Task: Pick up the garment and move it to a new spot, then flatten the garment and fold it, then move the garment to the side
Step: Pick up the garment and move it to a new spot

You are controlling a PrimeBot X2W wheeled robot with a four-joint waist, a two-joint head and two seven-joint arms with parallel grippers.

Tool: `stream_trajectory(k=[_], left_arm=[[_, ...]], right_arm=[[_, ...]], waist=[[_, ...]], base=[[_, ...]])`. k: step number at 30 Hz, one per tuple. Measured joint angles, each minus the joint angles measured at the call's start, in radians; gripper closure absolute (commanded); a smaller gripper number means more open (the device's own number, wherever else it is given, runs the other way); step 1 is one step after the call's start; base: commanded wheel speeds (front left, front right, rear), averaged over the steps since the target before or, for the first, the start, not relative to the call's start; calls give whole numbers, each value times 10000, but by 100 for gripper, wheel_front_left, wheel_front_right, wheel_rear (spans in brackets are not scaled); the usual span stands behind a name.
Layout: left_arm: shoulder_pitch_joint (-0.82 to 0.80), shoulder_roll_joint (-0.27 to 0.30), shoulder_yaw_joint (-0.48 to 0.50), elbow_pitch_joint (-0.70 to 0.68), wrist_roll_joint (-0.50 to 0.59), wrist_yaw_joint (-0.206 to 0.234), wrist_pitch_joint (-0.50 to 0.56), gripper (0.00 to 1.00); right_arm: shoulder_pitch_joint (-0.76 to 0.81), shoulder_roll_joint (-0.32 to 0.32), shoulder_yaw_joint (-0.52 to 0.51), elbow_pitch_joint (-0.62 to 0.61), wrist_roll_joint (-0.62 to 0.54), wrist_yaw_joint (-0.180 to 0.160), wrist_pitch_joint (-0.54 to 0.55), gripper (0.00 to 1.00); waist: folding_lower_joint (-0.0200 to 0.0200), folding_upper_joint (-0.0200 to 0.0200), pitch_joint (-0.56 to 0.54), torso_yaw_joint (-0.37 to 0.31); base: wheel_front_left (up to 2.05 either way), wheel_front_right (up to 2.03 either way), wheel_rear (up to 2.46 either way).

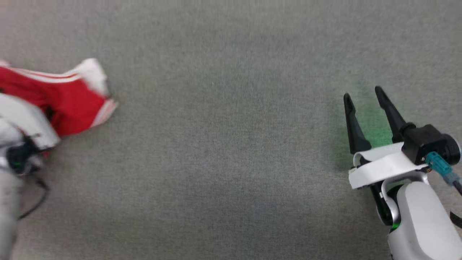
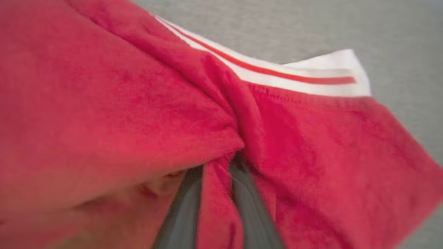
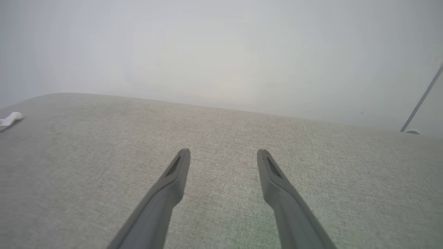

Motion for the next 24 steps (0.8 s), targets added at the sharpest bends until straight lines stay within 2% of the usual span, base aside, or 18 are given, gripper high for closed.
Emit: stream_trajectory(k=[3, 7, 14, 20, 24], left_arm=[[58, -368, -198, -562, -472, -44, -245, 100], [170, -247, -385, -1881, -1250, -56, -389, 100], [513, -462, -869, -5032, -2842, -56, 671, 100], [593, -1172, -1260, -7442, -3971, 82, 1837, 100], [432, -2008, -1967, -8316, -4171, 326, 2399, 100]], right_arm=[[225, 73, -98, 94, 35, 0, 0, 0], [682, 186, -286, 146, 107, 0, 0, 0], [1259, 385, -660, -17, 313, 0, 0, 0], [1478, 428, -949, -257, 531, 0, 2, 0], [1498, 433, -1133, -441, 1045, 0, 0, 0]], waist=[[0, 0, -509, 83], [0, 0, -1205, 202], [0, 0, -2068, 153], [0, 0, -2234, -390], [0, 0, -2166, -919]], base=[[0, 0, 0], [0, 0, 0], [0, 0, 0], [0, 0, 0], [0, 0, 0]])
